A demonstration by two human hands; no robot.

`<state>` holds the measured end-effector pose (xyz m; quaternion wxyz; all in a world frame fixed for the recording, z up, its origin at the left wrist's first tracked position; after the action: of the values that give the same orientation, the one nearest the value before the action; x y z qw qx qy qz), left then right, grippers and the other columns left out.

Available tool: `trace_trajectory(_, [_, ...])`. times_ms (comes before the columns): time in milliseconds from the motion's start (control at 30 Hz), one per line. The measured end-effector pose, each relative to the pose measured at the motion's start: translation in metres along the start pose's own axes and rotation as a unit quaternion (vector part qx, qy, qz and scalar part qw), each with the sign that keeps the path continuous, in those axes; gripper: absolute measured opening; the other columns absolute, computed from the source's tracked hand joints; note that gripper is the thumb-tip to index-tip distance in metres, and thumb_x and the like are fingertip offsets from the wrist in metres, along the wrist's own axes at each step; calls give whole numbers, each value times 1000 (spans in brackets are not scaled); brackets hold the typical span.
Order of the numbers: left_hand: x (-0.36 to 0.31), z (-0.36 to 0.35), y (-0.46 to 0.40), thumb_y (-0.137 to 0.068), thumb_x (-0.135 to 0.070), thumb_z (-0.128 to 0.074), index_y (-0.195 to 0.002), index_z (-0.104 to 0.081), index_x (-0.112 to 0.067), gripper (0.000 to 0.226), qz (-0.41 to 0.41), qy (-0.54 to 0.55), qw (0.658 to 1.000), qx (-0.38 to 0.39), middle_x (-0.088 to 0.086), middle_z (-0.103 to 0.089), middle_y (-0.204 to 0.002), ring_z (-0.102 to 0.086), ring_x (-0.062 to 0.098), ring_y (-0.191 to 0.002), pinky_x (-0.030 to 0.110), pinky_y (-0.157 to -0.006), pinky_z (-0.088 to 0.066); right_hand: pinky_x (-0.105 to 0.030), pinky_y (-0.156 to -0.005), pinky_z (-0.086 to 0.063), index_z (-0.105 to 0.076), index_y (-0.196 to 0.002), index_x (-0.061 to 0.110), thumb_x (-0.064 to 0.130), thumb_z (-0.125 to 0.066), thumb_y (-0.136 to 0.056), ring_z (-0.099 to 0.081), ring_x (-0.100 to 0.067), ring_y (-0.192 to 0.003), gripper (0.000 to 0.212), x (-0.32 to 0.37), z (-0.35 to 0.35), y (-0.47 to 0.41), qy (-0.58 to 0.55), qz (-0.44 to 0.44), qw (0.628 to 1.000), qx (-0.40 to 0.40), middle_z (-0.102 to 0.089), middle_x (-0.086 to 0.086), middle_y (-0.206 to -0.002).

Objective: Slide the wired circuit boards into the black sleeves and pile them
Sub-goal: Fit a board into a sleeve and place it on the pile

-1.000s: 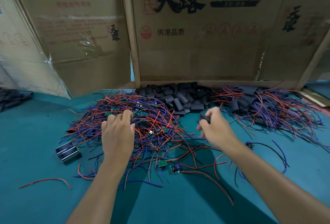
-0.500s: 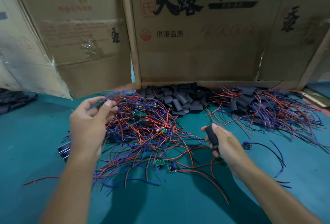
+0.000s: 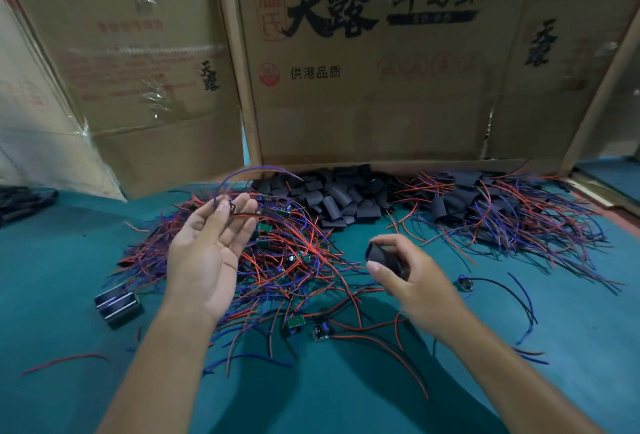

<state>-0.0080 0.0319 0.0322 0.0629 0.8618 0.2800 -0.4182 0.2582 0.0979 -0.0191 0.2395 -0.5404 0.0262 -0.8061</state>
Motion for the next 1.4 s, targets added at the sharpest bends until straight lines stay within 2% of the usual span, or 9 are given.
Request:
trace_trajectory(167, [5, 0, 3, -102, -8, -49, -101, -59, -13, 11, -11, 15, 1000, 18, 9, -76, -103, -73, 19, -98, 25, -78, -58, -39, -78, -52, -48, -108, 46, 61, -60, -80, -63, -19, -81, 33, 21, -14, 10, 54, 54, 997, 27, -69, 12, -91])
trace_trajectory(300, [4, -2, 6, -102, -8, -49, -101, -59, -12, 11, -15, 16, 999, 30, 9, -75, -104, -73, 20, -100, 26, -80, -58, -32, -82, -51, -47, -109, 43, 46, -65, -89, -66, -7, -83, 28, 25, -25, 15, 46, 57, 995, 64, -69, 22, -95])
trace_trajectory(400, [4, -2, 7, -101, -8, -49, -104, -58, -11, 10, -21, 10, 999, 28, 10, -75, -104, -73, 22, -101, 27, -80, -58, -26, -85, -49, -44, -111, 43, 56, -60, -87, -65, -3, -89, 32, 35, -28, 21, 73, 78, 992, 63, -69, 21, -96])
trace_trajectory(533, [3, -3, 7, -101, -7, -50, -111, -56, -8, 12, -33, 4, 999, 35, 13, -74, -109, -72, 26, -103, 29, -83, -58, -30, -81, -48, -43, -118, 39, 65, -51, -88, -64, -5, -89, 41, 54, -28, 29, 140, 138, 980, 24, -67, 21, -102])
trace_trajectory(667, [3, -4, 8, -101, -6, -50, -111, -55, -8, 11, -44, 3, 998, 33, 15, -73, -111, -72, 27, -103, 30, -83, -58, -39, -67, -53, -53, -120, 22, 62, -49, -88, -66, -16, -79, 51, 69, -27, 36, 202, 190, 961, -23, -71, 11, -94])
trace_trajectory(800, [5, -6, 9, -101, -7, -50, -117, -53, -6, 16, -45, 4, 998, 40, 16, -73, -112, -72, 27, -103, 29, -81, -57, -27, -60, -42, -58, -115, 21, 57, -48, -89, -61, -13, -67, 45, 79, -32, 40, 254, 216, 941, -54, -69, 13, -82])
trace_trajectory(1100, [10, -12, 15, -101, -5, -50, -118, -52, -5, 17, -39, 8, 999, 36, 16, -74, -107, -73, 27, -98, 29, -80, -58, -30, -64, -37, -58, -114, 21, 56, -52, -88, -63, -18, -69, 43, 73, -38, 41, 278, 189, 940, -57, -69, 10, -81])
trace_trajectory(1267, [9, -8, 13, -101, -5, -52, -117, -54, -5, 16, -41, 0, 999, 21, 16, -74, -107, -73, 28, -99, 29, -80, -58, -27, -64, -36, -55, -115, 24, 51, -56, -89, -63, -16, -75, 38, 66, -37, 39, 289, 169, 940, -59, -68, 10, -85])
trace_trajectory(1400, [9, -6, 12, -100, -5, -53, -112, -56, -7, 12, -43, -12, 999, 16, 16, -74, -107, -73, 28, -99, 28, -78, -58, -22, -77, -41, -61, -119, 20, 36, -64, -88, -63, -15, -97, 35, 65, -38, 38, 286, 188, 938, -56, -67, 8, -106])
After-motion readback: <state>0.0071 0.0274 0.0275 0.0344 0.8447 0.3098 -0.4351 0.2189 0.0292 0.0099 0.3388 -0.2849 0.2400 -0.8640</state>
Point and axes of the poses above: each hand's wrist, its own y-axis away from the middle knuckle, its own z-axis out of the back of the hand, x = y × z, the point moved 7 cm from there along -y, towards the middle knuckle
